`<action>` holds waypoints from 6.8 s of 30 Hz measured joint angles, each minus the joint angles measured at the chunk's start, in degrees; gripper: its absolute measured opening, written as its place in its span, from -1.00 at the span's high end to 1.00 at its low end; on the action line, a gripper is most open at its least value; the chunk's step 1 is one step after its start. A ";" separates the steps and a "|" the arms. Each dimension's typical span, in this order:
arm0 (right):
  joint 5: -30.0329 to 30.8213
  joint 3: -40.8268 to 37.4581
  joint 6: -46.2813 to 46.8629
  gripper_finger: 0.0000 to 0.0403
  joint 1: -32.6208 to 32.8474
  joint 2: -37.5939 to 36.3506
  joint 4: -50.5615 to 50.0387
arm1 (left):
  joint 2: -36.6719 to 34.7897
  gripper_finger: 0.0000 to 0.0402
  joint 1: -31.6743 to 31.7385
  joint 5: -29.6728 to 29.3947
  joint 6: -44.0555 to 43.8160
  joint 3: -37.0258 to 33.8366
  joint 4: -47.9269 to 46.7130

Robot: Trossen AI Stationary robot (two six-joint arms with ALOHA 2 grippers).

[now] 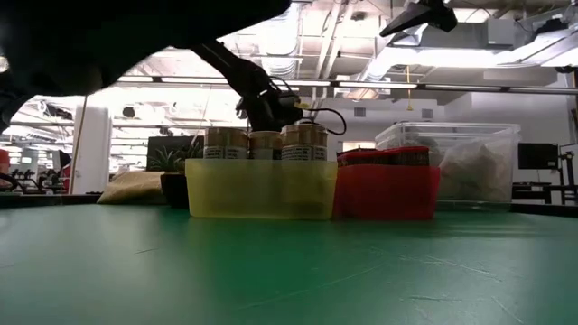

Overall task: Sort spices by type
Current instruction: Put the left brown seasoning bottle into the orange bin

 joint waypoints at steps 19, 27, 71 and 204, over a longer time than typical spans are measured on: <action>-0.06 0.00 -0.04 -0.62 0.00 0.00 -0.02 | -0.13 0.32 0.69 -4.65 6.11 -1.97 3.32; -0.06 0.00 -0.13 -0.62 0.00 0.00 -0.02 | -0.08 0.61 0.65 -4.46 4.34 -1.10 2.81; -6.14 1.29 0.96 -0.62 6.41 -0.04 0.46 | 0.09 -0.08 -0.34 -5.94 19.45 7.32 -5.90; -2.66 1.33 -1.65 -0.62 7.15 0.00 5.20 | 4.85 -0.16 -2.82 -20.11 -27.44 11.27 -20.72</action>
